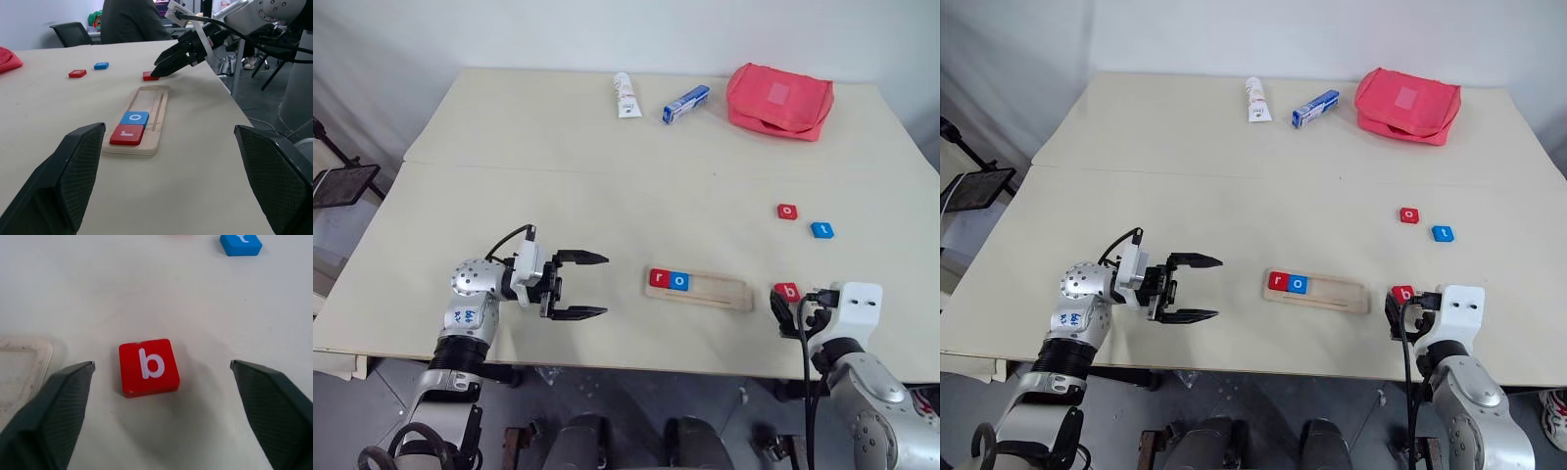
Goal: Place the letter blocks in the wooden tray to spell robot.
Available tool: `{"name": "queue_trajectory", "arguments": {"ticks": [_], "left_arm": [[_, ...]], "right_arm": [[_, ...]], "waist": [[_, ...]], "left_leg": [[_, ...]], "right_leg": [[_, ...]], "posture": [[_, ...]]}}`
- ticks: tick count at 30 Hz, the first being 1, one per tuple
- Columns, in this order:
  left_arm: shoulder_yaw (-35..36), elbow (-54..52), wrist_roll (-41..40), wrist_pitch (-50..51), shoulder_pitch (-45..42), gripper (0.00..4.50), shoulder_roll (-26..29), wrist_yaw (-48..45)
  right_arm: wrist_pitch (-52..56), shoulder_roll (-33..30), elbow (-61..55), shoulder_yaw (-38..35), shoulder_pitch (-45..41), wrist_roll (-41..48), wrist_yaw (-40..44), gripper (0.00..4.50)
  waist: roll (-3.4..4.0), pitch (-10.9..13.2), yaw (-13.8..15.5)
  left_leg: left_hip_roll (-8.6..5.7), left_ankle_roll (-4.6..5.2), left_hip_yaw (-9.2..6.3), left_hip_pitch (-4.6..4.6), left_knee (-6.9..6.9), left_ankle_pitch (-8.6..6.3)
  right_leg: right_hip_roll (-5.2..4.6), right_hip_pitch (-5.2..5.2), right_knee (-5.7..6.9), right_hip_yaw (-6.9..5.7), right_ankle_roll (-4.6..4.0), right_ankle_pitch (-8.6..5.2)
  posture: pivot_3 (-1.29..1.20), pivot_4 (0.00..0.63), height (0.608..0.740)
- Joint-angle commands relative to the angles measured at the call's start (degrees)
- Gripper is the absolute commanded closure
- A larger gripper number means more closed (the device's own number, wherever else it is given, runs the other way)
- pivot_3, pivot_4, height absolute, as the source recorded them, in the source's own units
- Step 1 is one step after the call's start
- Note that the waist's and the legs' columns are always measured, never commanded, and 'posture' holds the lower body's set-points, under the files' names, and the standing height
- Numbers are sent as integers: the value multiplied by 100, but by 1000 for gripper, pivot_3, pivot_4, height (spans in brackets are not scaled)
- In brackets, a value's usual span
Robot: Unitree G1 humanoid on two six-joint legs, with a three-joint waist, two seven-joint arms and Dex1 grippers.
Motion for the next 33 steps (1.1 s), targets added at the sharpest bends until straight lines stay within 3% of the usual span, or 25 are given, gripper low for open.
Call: {"name": "queue_trajectory", "arguments": {"ticks": [1,7,11,14,19,30,33], "left_arm": [[72,-336,-144,71,88,0,47,60],[102,-662,-200,171,297,0,124,113],[99,-781,-195,176,392,0,126,169],[122,-977,-208,190,539,0,110,287],[159,-1306,-252,226,804,0,138,456],[236,-1717,-332,287,1217,0,318,600],[251,-1740,-336,281,1239,0,340,636]], "right_arm": [[-206,-275,-193,-177,9,90,312,22],[-1092,-2992,1018,105,-365,-26,3259,22],[-1565,-3729,1829,496,-776,-130,4262,22],[-2289,-4267,2909,1108,-1547,-511,5225,22],[-3310,-4590,4275,1944,-2538,-1033,6380,22],[-4144,-4285,5662,2690,-3546,-1707,6936,22],[-4143,-4236,5732,2736,-3620,-1772,6966,592]], "waist": [[0,0,1],[-5,-1,2],[-7,0,5],[-7,1,1],[-10,2,3],[-10,2,4],[-12,1,2]], "left_leg": [[0,0,0,0,0,0],[-6,14,13,3,4,-6],[7,11,9,4,3,-4],[2,11,9,2,3,-5],[-3,18,9,0,9,-4],[-6,17,3,-6,10,-4],[-4,17,3,-4,12,-4]], "right_leg": [[0,0,0,1,0,0],[-5,11,-18,5,0,0],[0,13,-19,-6,0,0],[-6,13,-18,-9,0,0],[-18,16,-24,-22,0,0],[-32,15,-22,-51,0,0],[-31,19,-23,-55,0,0]], "posture": [[0,150,740],[0,150,740],[0,150,740],[0,150,740],[0,150,740],[0,150,740],[0,150,740]]}}
